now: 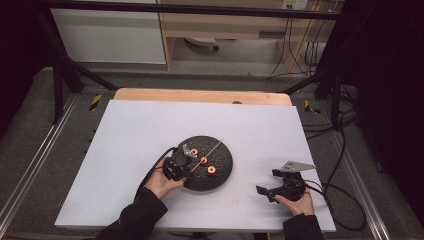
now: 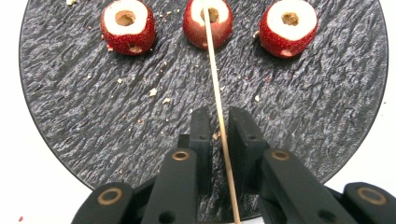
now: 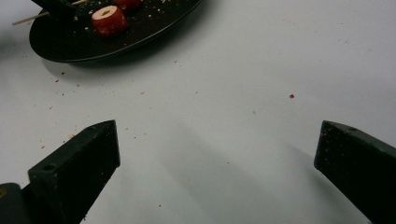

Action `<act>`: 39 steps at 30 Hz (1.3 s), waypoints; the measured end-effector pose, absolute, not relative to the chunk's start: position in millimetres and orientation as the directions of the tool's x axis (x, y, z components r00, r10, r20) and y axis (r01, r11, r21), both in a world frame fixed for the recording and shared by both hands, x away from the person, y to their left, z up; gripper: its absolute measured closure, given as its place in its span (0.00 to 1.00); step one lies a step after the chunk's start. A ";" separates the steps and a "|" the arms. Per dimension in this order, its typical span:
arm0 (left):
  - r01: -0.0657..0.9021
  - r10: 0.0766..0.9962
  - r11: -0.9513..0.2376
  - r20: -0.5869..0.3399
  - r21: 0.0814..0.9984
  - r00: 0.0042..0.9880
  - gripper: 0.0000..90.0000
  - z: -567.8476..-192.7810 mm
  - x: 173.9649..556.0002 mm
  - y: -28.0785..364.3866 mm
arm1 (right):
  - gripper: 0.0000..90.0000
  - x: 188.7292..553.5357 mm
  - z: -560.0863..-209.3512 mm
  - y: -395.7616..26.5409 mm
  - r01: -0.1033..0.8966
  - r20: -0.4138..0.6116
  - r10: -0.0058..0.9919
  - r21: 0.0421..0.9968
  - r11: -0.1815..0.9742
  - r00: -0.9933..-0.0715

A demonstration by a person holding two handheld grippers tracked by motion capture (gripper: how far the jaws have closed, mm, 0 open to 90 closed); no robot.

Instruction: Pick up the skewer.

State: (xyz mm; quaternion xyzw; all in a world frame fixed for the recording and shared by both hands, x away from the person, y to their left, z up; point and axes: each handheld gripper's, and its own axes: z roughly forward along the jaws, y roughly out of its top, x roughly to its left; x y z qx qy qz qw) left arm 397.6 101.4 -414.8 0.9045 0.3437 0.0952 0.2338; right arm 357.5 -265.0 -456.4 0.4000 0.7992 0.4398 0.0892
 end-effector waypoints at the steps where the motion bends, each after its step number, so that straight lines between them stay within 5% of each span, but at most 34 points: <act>1: 0.578 0.667 -0.655 0.013 0.487 0.745 0.91 -414.6 397.4 100.8 | 0.01 357.5 -456.4 -265.0 0.561 0.210 0.717 0.774 0.293 -0.664; 39: 0.536 0.714 -0.485 -0.041 0.691 0.699 0.98 -407.0 366.5 159.1 | 0.01 358.1 -456.9 -264.4 0.576 0.214 0.729 0.765 0.289 -0.650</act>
